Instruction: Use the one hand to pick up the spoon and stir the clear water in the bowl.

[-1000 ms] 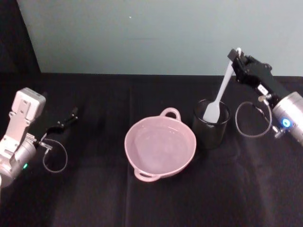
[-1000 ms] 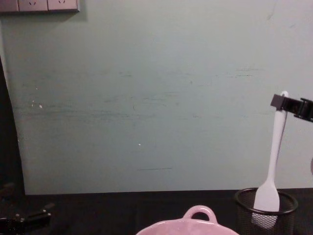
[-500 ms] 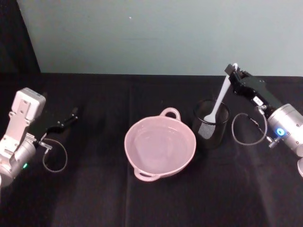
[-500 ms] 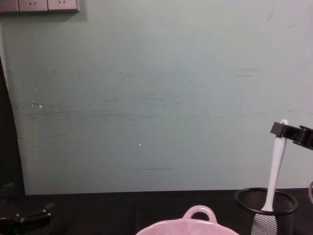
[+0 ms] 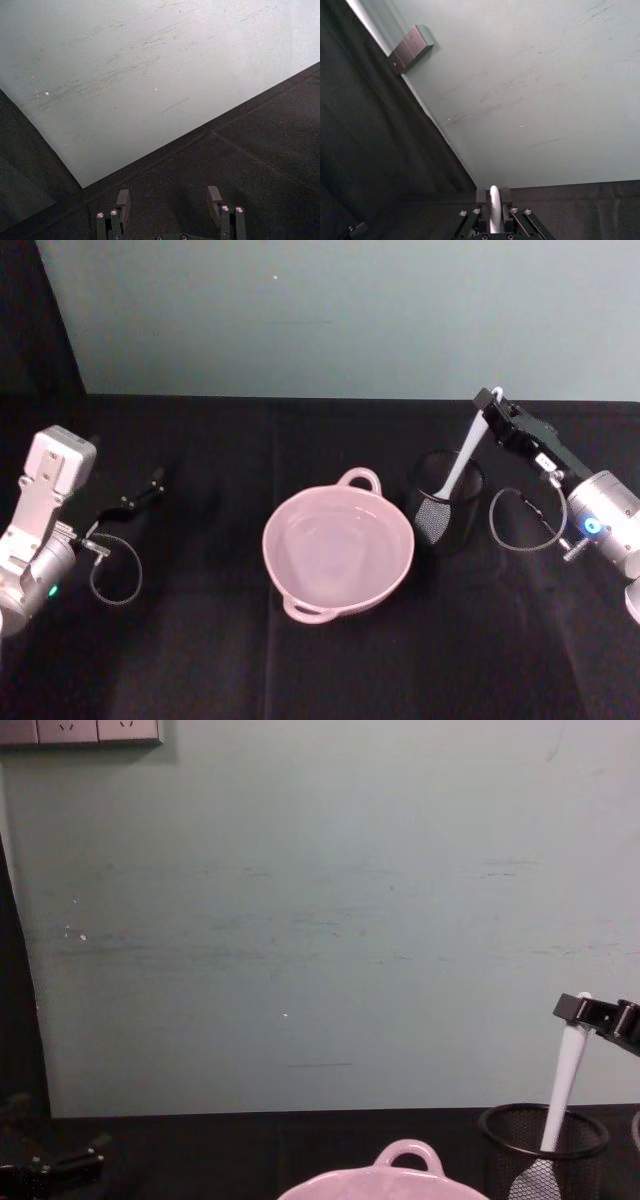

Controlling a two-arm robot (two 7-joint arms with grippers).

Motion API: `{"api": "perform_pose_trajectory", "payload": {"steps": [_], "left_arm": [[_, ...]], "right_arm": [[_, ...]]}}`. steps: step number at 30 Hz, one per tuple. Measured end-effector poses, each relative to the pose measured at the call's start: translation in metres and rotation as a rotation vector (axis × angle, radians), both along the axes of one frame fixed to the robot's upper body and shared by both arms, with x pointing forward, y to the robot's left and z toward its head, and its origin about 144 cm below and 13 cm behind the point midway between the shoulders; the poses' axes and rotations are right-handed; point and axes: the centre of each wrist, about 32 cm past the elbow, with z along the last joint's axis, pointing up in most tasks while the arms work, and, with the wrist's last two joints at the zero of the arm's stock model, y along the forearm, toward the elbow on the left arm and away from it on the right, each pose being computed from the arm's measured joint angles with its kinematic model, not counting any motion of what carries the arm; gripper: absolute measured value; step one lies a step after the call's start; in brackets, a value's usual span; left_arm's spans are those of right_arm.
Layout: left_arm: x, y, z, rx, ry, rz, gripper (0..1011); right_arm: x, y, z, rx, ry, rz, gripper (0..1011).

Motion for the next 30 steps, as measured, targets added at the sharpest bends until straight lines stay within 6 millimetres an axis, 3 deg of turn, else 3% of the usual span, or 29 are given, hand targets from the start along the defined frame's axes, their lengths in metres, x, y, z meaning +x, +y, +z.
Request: {"api": "perform_pose_trajectory", "payload": {"steps": [5, 12, 17, 25, 30], "left_arm": [[0.0, 0.0, 0.0, 0.0, 0.0, 0.0, 1011], [0.0, 0.0, 0.0, 0.0, 0.0, 0.0, 1011], [0.0, 0.0, 0.0, 0.0, 0.0, 0.0, 1011], [0.0, 0.0, 0.0, 0.0, 0.0, 0.0, 1011], [0.0, 0.0, 0.0, 0.0, 0.0, 0.0, 1011]], "right_arm": [[-0.004, -0.008, -0.001, 0.008, 0.03, -0.013, 336], [-0.013, -0.016, 0.001, -0.042, 0.087, -0.003, 526], [-0.024, -0.019, 0.003, -0.101, 0.124, 0.017, 729], [-0.044, -0.025, 0.016, -0.2, 0.142, 0.032, 942], [-0.056, -0.03, 0.031, -0.285, 0.132, 0.024, 1004]]}}
